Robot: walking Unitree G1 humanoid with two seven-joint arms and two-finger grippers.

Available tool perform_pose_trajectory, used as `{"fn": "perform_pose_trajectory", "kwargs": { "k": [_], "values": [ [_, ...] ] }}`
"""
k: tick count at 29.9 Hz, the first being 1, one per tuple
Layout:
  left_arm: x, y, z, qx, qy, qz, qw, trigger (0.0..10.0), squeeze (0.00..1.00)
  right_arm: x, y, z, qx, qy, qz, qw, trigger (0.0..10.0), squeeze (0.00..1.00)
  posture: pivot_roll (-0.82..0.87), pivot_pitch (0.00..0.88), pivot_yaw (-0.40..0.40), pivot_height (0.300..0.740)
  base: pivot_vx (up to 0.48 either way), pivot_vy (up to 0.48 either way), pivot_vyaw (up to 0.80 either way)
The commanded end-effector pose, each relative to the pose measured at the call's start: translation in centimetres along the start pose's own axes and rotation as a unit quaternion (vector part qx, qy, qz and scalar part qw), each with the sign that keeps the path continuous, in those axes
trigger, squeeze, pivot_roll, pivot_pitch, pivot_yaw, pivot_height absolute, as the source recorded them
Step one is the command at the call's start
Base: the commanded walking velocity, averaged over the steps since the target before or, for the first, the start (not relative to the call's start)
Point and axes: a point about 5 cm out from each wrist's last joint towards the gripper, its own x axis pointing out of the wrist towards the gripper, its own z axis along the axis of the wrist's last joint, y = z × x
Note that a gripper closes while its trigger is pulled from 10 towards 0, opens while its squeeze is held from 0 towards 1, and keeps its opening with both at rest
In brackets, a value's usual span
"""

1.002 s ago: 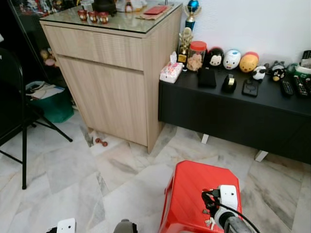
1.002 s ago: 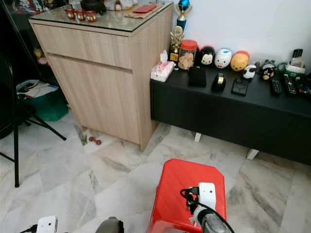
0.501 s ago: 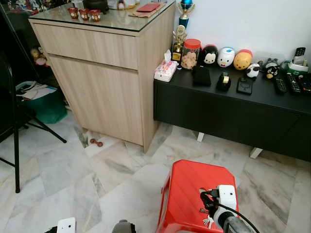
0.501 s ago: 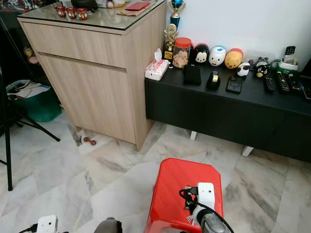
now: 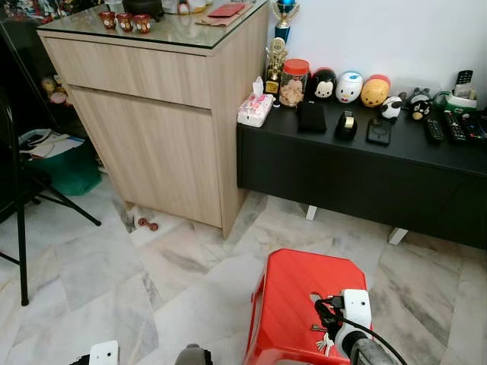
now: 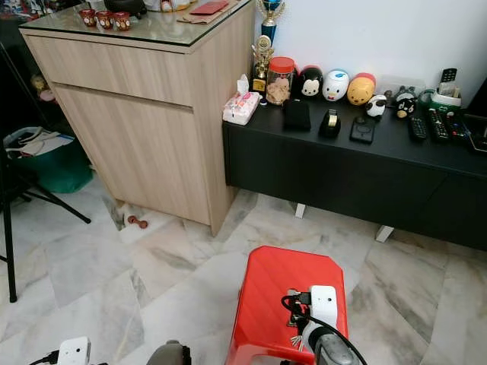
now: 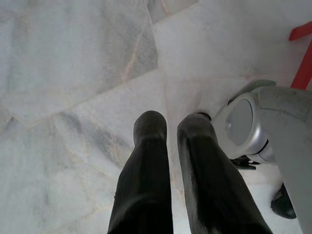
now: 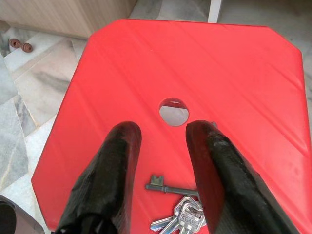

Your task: Hang keys on a hook

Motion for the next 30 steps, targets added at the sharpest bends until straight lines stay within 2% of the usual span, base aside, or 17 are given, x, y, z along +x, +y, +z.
{"fn": "perform_pose_trajectory", "kwargs": {
  "k": [1, 2, 3, 7, 10, 11, 12, 13, 14, 16, 17, 18, 19, 22, 25, 30],
  "values": [
    [-0.1, 0.3, 0.1, 0.017, -0.015, 0.011, 1.000, 10.0, 0.00, 0.1, -0.2, 0.6, -0.001, -0.013, -0.004, 1.000, 10.0, 0.00, 0.18, 0.047, -0.042, 0.642, 0.000, 0.000, 0.00],
    [-0.1, 0.3, 0.1, 0.017, -0.015, 0.011, 1.000, 10.0, 0.00, 0.1, -0.2, 0.6, -0.001, -0.013, -0.004, 1.000, 10.0, 0.00, 0.18, 0.047, -0.042, 0.642, 0.000, 0.000, 0.00],
    [-0.2, 0.4, 0.6, 0.021, -0.045, 0.022, 0.999, 10.0, 0.00, 0.1, -0.2, 0.6, -0.001, -0.012, -0.005, 1.000, 10.0, 0.00, 0.18, 0.049, -0.043, 0.642, 0.000, 0.000, 0.00],
    [-0.3, 0.4, 1.3, 0.026, -0.084, 0.028, 0.996, 10.0, 0.00, 0.1, -0.2, 0.5, 0.001, -0.010, -0.005, 1.000, 10.0, 0.00, 0.19, 0.048, -0.042, 0.642, 0.000, 0.000, 0.00],
    [-0.4, 0.4, 1.5, 0.027, -0.096, 0.025, 0.995, 10.0, 0.00, 0.1, -0.1, 0.5, 0.001, -0.010, -0.004, 1.000, 10.0, 0.00, 0.19, 0.046, -0.041, 0.642, 0.000, 0.000, 0.00],
    [-0.2, 0.3, 2.9, 0.048, -0.125, 0.025, 0.991, 10.0, 0.00, 0.1, 0.0, 0.5, 0.001, -0.010, -0.003, 1.000, 10.0, 0.00, 0.19, 0.046, -0.040, 0.642, 0.000, 0.000, 0.00],
    [-0.1, 0.1, 4.6, 0.049, -0.162, 0.018, 0.985, 10.0, 0.00, 0.1, 0.0, 0.5, 0.002, -0.010, -0.002, 1.000, 10.0, 0.00, 0.18, 0.046, -0.040, 0.642, 0.000, 0.000, 0.00],
    [-0.1, -0.1, 7.2, 0.065, -0.213, 0.010, 0.975, 10.0, 0.00, 0.2, 0.0, 0.5, 0.002, -0.010, -0.002, 1.000, 10.0, 0.00, 0.19, 0.046, -0.040, 0.642, 0.000, 0.000, 0.00],
    [-0.2, -0.2, 7.9, 0.067, -0.229, 0.006, 0.971, 10.0, 0.00, 0.2, 0.0, 0.5, 0.002, -0.010, -0.002, 1.000, 10.0, 0.00, 0.19, 0.047, -0.041, 0.642, 0.000, 0.000, 0.00],
    [-0.4, -0.4, 8.6, 0.067, -0.250, 0.001, 0.966, 10.0, 0.00, 0.1, 0.0, 0.5, 0.002, -0.009, -0.002, 1.000, 10.0, 0.00, 0.19, 0.047, -0.045, 0.642, 0.000, 0.000, 0.00],
    [-0.7, -0.9, 9.4, 0.068, -0.277, -0.010, 0.958, 10.0, 0.00, 0.1, -0.1, 0.5, 0.001, -0.008, -0.003, 1.000, 10.0, 0.00, 0.19, 0.047, -0.049, 0.642, 0.000, 0.000, 0.00],
    [-0.7, -0.9, 9.4, 0.068, -0.277, -0.010, 0.958, 10.0, 0.00, 0.1, -0.1, 0.5, 0.001, -0.008, -0.003, 1.000, 10.0, 0.00, 0.19, 0.047, -0.049, 0.642, 0.000, 0.000, 0.00],
    [-1.1, -1.3, 10.0, 0.062, -0.306, -0.021, 0.950, 10.0, 0.00, 0.1, -0.2, 0.5, -0.001, -0.007, -0.004, 1.000, 10.0, 0.00, 0.20, 0.047, -0.054, 0.642, 0.000, 0.000, 0.00],
    [-1.8, -1.5, 10.7, 0.052, -0.340, -0.033, 0.938, 10.0, 0.00, 0.1, -0.3, 0.5, -0.004, -0.006, -0.004, 1.000, 10.0, 0.00, 0.20, 0.047, -0.060, 0.642, 0.000, 0.000, 0.00],
    [-2.6, -1.7, 11.6, 0.049, -0.368, -0.045, 0.928, 10.0, 0.00, 0.2, -0.4, 0.8, -0.005, -0.006, -0.004, 1.000, 10.0, 0.00, 0.21, 0.045, -0.068, 0.642, 0.000, 0.000, 0.00],
    [-3.5, -2.0, 12.2, 0.046, -0.385, -0.061, 0.920, 10.0, 0.00, 0.4, -0.2, 1.1, -0.008, -0.007, 0.002, 1.000, 10.0, 0.00, 0.21, 0.038, -0.071, 0.642, 0.000, 0.000, 0.00]
  ]
}}
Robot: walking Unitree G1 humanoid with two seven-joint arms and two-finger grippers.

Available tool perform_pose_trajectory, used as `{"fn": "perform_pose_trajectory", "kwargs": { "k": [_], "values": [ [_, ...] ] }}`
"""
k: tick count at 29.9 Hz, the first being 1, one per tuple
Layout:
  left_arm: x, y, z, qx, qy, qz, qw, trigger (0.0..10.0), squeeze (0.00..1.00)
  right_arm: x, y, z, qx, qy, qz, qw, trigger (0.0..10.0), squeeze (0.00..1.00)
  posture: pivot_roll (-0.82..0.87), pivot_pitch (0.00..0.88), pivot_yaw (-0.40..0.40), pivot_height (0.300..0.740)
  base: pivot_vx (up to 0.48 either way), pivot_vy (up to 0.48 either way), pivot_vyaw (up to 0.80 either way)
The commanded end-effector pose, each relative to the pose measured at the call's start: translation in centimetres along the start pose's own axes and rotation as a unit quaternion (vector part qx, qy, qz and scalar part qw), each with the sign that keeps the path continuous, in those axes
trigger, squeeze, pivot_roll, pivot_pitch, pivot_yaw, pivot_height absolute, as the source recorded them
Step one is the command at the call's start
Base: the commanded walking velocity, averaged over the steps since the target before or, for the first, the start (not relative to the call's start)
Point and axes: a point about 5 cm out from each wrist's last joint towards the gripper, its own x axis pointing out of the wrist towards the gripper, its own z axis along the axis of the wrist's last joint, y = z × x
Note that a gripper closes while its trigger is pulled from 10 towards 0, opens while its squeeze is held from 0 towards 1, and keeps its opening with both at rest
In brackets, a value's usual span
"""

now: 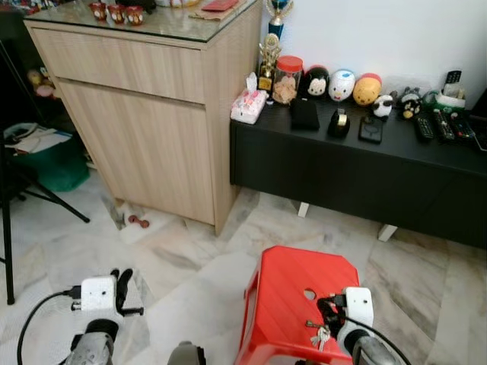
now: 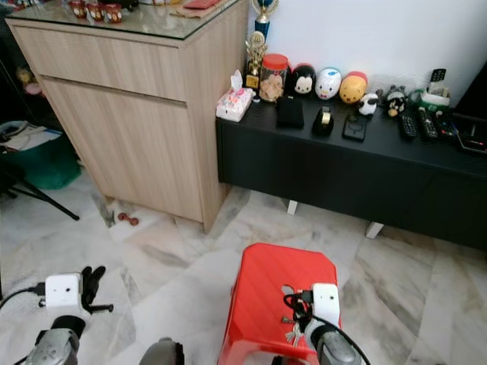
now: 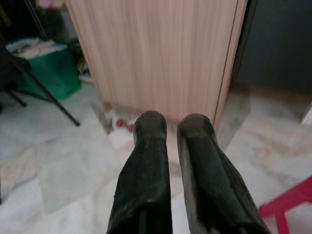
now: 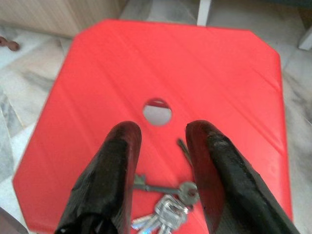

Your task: Hang keys on a hook

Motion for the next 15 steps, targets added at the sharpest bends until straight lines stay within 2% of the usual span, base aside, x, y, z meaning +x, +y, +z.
{"fn": "perform_pose_trajectory", "kwargs": {
  "k": [1, 8, 12, 15],
  "values": [
    [-0.29, -0.63, 0.12, -0.009, 0.004, -0.017, 1.000, 10.0, 0.00, 0.07, -0.02, 0.15, -0.004, 0.002, 0.002, 1.000, 10.0, 0.00, 0.21, 0.035, -0.071, 0.642, 0.000, 0.000, 0.00],
    [-0.55, -0.75, 0.10, -0.014, 0.017, -0.021, 1.000, 10.0, 0.00, 0.10, -0.08, 0.11, -0.009, 0.010, 0.002, 1.000, 10.0, 0.00, 0.20, 0.023, -0.069, 0.628, 0.000, 0.000, 0.00],
    [0.06, -0.83, 0.57, -0.013, 0.021, -0.026, 0.999, 10.0, 0.00, 0.06, -0.20, 0.11, -0.012, 0.009, 0.002, 1.000, 10.0, 0.00, 0.20, 0.015, -0.064, 0.598, 0.000, 0.000, 0.00],
    [0.29, -0.84, 0.87, -0.013, 0.023, -0.030, 0.999, 10.0, 0.00, 0.00, -0.29, 0.24, -0.008, -0.002, 0.001, 1.000, 10.0, 0.00, 0.20, 0.013, -0.060, 0.598, 0.000, 0.000, 0.00]
  ]
}}
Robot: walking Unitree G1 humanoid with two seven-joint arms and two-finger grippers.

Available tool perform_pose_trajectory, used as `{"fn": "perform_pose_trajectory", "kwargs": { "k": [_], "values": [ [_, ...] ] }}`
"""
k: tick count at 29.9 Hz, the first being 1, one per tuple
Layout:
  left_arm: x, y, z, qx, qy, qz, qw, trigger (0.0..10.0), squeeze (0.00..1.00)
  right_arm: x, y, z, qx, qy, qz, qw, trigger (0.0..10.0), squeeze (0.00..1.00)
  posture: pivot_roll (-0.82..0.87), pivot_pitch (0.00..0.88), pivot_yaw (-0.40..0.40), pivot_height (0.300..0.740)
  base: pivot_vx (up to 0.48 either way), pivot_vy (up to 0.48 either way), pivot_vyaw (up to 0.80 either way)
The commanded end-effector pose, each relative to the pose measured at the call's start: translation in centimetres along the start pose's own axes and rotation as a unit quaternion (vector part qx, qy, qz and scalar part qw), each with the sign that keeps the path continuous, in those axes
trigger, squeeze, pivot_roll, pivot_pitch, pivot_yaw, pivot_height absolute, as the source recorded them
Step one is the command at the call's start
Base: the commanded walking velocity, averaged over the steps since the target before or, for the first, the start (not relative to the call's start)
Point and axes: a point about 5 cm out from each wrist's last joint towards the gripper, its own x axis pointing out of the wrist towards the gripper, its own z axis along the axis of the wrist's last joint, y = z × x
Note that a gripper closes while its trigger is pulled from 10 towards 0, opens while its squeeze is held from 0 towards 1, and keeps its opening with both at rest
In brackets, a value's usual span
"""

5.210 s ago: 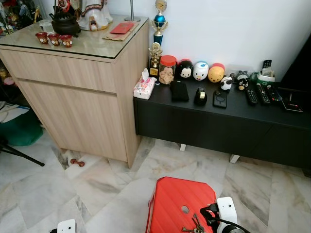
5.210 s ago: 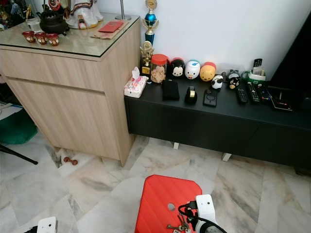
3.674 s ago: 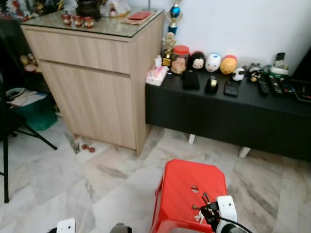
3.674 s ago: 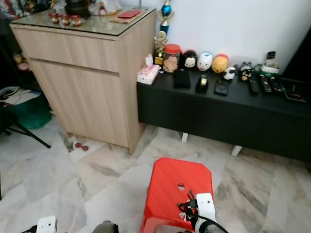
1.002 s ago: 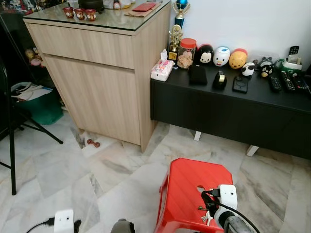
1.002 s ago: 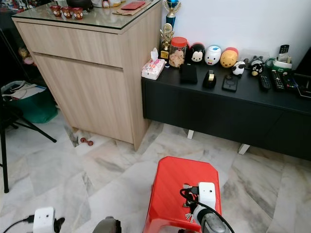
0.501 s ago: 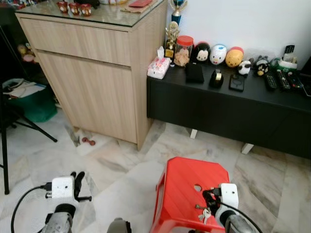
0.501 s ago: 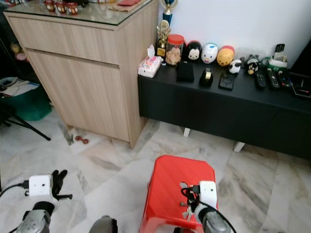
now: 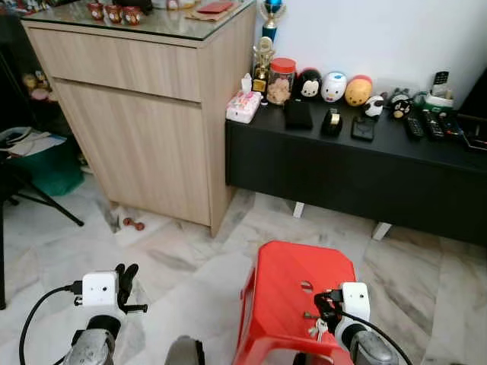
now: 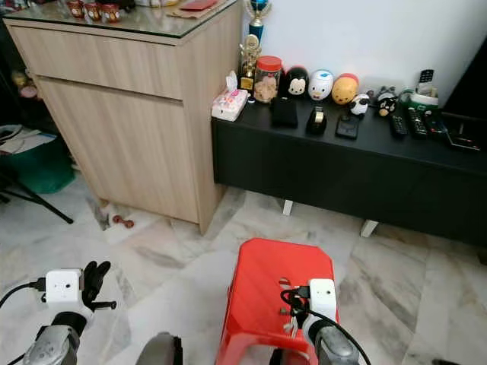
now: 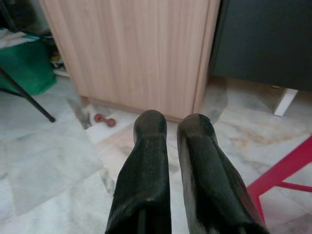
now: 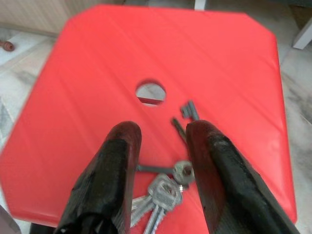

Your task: Hang keys on a hook

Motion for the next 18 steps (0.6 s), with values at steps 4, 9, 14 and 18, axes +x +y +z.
{"fn": "perform_pose_trajectory", "kwargs": {
  "k": [4, 9, 14, 18],
  "values": [
    [0.5, -0.1, 0.9, -0.010, -0.009, -0.007, 1.000, 10.0, 0.00, -0.1, -0.3, -0.1, -0.007, 0.002, -0.004, 1.000, 10.0, 0.00, 0.20, 0.011, -0.055, 0.598, 0.000, 0.000, 0.00],
    [0.8, -0.3, 1.5, -0.010, -0.018, -0.008, 1.000, 10.0, 0.00, -0.1, -0.2, -0.1, -0.004, -0.001, -0.003, 1.000, 10.0, 0.00, 0.20, 0.007, -0.053, 0.598, 0.000, 0.000, 0.00],
    [1.2, -0.4, 2.0, -0.011, -0.025, -0.005, 1.000, 10.0, 0.00, 0.0, 0.0, 0.2, -0.004, -0.007, 0.002, 1.000, 10.0, 0.00, 0.20, 0.005, -0.054, 0.598, 0.000, 0.000, 0.00],
    [1.5, -0.5, 2.5, -0.016, -0.036, -0.003, 0.999, 10.0, 0.00, 0.1, 0.0, 0.4, -0.004, -0.012, 0.003, 1.000, 10.0, 0.00, 0.20, 0.009, -0.054, 0.598, 0.000, 0.000, 0.00]
  ]
}}
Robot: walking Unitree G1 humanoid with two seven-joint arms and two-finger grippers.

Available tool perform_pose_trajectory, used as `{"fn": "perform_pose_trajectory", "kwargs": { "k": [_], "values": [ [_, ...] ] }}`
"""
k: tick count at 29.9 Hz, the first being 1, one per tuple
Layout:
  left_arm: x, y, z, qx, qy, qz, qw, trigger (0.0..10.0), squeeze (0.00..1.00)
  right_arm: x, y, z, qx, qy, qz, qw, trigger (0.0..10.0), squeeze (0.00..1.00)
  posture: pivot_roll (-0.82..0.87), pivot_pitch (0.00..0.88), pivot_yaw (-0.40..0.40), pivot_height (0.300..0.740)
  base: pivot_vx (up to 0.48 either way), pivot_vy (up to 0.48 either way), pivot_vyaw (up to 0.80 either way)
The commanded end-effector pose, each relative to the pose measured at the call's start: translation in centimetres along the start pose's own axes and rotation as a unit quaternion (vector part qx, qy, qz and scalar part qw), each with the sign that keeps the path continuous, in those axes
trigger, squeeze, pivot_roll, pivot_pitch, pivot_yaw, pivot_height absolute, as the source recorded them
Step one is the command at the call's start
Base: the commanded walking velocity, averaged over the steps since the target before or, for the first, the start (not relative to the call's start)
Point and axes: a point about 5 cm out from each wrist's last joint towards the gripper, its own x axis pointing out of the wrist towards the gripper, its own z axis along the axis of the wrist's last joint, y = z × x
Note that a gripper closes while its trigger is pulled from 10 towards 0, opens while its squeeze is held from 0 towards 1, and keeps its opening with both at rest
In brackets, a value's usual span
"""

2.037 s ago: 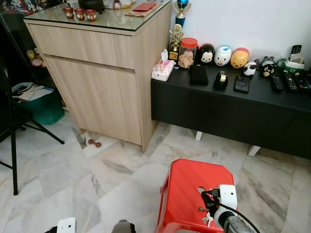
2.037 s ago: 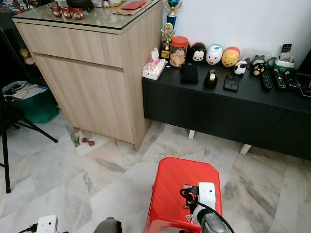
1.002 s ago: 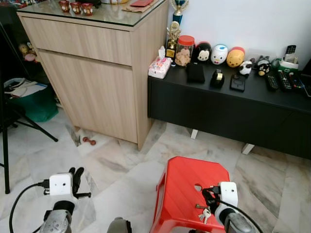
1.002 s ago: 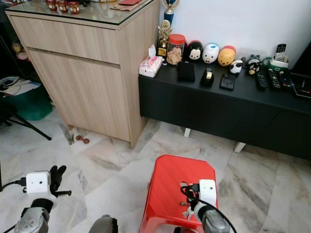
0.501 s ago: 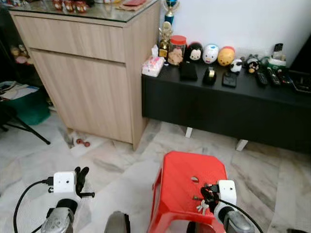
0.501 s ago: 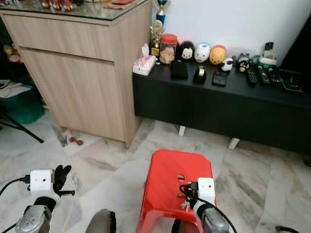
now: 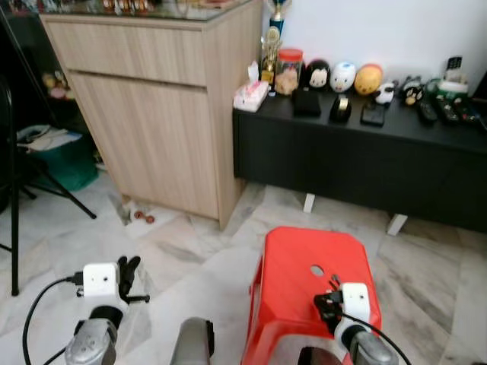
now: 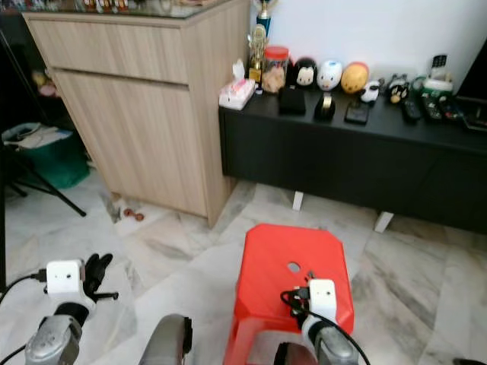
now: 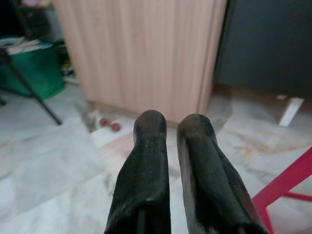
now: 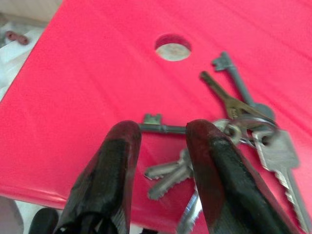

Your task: Hang keys on a hook

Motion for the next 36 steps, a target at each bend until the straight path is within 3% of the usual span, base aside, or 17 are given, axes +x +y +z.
{"fn": "perform_pose_trajectory", "kwargs": {
  "k": [1, 8, 11, 18, 21, 26, 31, 32, 33, 36],
  "values": [
    [0.5, -0.2, 0.8, 0.000, -0.015, -0.003, 1.000, 10.0, 0.00, 0.1, -0.2, 0.5, -0.004, -0.009, -0.002, 1.000, 10.0, 0.00, 0.20, 0.009, -0.054, 0.598, 0.000, 0.000, 0.00],
    [0.5, -0.2, 1.2, -0.002, -0.021, -0.001, 1.000, 10.0, 0.00, 0.5, -0.2, 2.3, -0.013, -0.047, 0.008, 0.999, 10.0, 0.00, 0.20, 0.024, -0.055, 0.598, 0.000, 0.000, 0.00],
    [0.4, -0.2, 1.3, -0.004, -0.023, 0.001, 1.000, 10.0, 0.00, 0.8, -0.6, 4.5, -0.020, -0.088, 0.008, 0.996, 10.0, 0.00, 0.20, 0.036, -0.054, 0.598, 0.000, 0.000, 0.00],
    [0.3, -0.4, 1.3, -0.005, -0.022, -0.001, 1.000, 10.0, 0.00, 1.1, -1.2, 7.0, -0.038, -0.118, 0.010, 0.992, 10.0, 0.00, 0.20, 0.055, -0.057, 0.598, 0.000, 0.000, 0.00],
    [0.3, -0.5, 1.4, -0.005, -0.021, -0.002, 1.000, 10.0, 0.00, 1.2, -1.2, 7.2, -0.059, -0.102, 0.022, 0.993, 10.0, 0.00, 0.20, 0.065, -0.056, 0.598, 0.000, 0.000, 0.00],
    [0.3, -0.6, 1.7, -0.005, -0.022, -0.006, 1.000, 10.0, 0.00, 1.4, -1.4, 6.0, -0.137, -0.011, 0.035, 0.990, 10.0, 0.00, 0.20, 0.079, -0.054, 0.598, 0.000, 0.000, 0.00],
    [0.1, -0.5, 2.2, -0.003, -0.025, -0.008, 1.000, 10.0, 0.00, 1.7, -1.2, 6.9, -0.150, -0.006, 0.048, 0.987, 10.0, 0.00, 0.23, 0.102, -0.053, 0.598, 0.000, 0.000, 0.00],
    [0.1, -0.5, 2.4, -0.002, -0.027, -0.009, 1.000, 10.0, 0.00, 1.9, -1.1, 7.5, -0.153, -0.011, 0.049, 0.987, 10.0, 0.66, 0.23, 0.106, -0.052, 0.598, 0.000, 0.000, 0.00],
    [0.0, -0.4, 2.4, -0.002, -0.028, -0.009, 1.000, 10.0, 0.00, 1.9, -1.1, 7.9, -0.153, -0.013, 0.050, 0.987, 10.0, 1.00, 0.23, 0.108, -0.053, 0.598, 0.000, 0.000, 0.00],
    [-0.1, -0.4, 2.6, -0.001, -0.030, -0.009, 1.000, 10.0, 0.00, 2.1, -0.9, 8.6, -0.159, -0.020, 0.054, 0.986, 10.0, 1.00, 0.23, 0.111, -0.052, 0.598, 0.000, 0.000, 0.00]
  ]
}}
